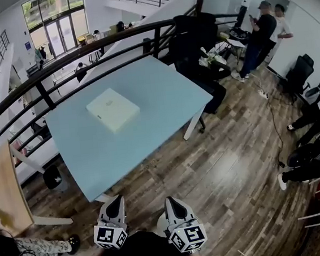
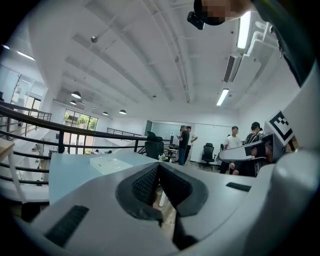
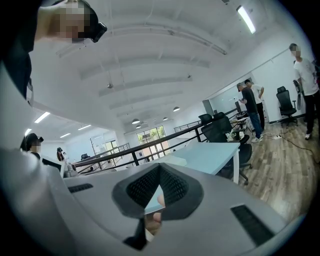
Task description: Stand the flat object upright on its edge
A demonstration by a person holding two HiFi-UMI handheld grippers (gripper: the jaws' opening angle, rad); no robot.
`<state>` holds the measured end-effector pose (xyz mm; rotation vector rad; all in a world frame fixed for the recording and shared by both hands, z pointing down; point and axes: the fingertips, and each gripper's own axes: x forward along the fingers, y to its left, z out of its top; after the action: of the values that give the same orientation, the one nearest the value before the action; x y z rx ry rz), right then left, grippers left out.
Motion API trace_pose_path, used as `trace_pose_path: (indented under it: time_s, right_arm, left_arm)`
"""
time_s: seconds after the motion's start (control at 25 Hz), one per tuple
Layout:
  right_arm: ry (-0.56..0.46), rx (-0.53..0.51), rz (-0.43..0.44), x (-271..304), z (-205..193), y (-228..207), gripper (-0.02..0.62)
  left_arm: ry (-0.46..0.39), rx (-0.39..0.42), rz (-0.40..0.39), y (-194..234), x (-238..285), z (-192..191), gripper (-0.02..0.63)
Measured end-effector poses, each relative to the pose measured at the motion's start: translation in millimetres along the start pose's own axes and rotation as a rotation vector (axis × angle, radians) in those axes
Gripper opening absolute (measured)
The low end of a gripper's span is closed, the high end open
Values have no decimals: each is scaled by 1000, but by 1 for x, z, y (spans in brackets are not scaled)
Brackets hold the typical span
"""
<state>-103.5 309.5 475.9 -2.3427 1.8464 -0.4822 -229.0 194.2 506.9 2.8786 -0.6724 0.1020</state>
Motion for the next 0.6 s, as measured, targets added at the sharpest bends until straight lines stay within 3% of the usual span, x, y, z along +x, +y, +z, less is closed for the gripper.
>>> trace_pose_path:
  time_s: [0.28, 0.6]
  right_arm:
    - [10, 17, 21, 28, 11, -34, 8]
    - [30, -3, 99, 59, 37, -72, 8]
  left_arm:
    - [5, 8, 23, -3, 40, 9, 3]
    - [-15, 0, 120, -5, 81, 23, 3]
